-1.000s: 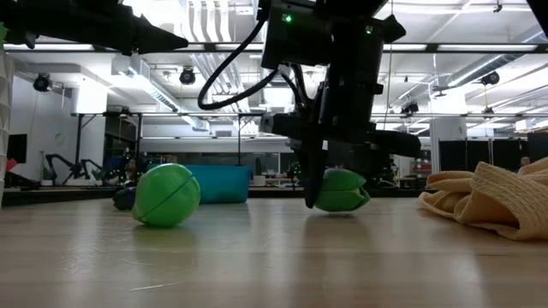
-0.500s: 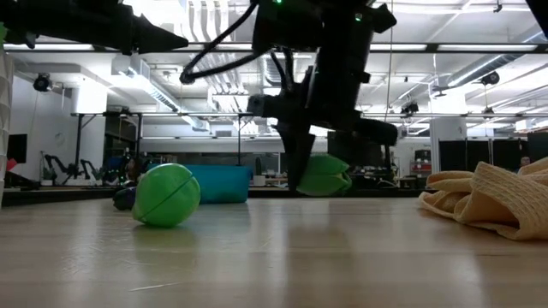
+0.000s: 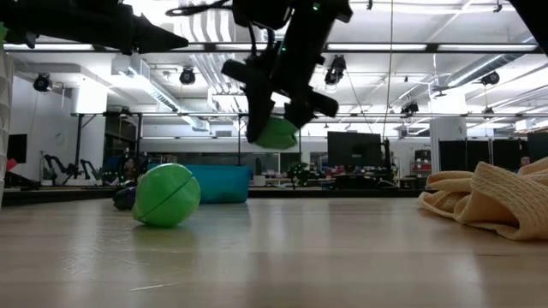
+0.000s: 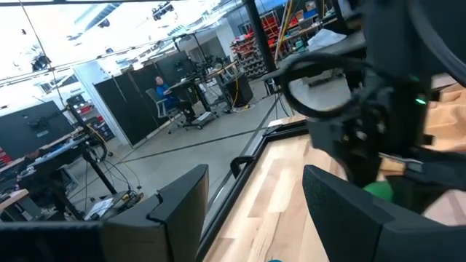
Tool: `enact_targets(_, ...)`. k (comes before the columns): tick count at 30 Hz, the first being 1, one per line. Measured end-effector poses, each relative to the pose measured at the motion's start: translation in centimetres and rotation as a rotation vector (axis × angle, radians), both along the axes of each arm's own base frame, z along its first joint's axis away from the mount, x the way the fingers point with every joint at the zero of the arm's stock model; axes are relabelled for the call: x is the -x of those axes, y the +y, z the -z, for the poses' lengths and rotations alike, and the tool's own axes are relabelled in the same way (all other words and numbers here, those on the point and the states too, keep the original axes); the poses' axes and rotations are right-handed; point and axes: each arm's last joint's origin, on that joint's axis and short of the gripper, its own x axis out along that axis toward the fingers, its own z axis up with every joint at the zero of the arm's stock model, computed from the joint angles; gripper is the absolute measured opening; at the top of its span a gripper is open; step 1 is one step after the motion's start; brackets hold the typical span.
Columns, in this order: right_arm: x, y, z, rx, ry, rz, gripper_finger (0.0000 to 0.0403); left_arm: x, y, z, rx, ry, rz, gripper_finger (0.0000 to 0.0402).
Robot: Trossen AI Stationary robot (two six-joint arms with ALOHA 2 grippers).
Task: Pick and placing Produce into tupperware
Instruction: Put the large corn into the blue bin
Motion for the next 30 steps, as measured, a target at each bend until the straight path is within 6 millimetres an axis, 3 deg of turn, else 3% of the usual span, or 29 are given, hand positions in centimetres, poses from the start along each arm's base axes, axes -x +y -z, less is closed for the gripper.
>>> enact_targets(7,-1.0,-2.1,-2.7,0.089,-0.038,-0.119,0.0214,0.1,0.0,-0.1,0.002,-0.006,0.000,0.0209)
enact_targets(13,-1.4,-4.1,-3.6,0.164,-0.054,-0.197,0.0214,0.7,0.0,-1.2,0.000,-0.068,0.000,0.0209)
enact_targets(21,-2.0,-7.5,-3.8,0.156,-0.151,-0.308,0.0214,2.7,0.3,-1.5,0.012,-0.087,-0.147,0.0209)
enact_targets(30,-2.8,-11.6,-2.5,0.170,-0.223,-0.368,0.0214,4.5,0.3,-1.6,0.020,-0.130,-0.156,0.0209)
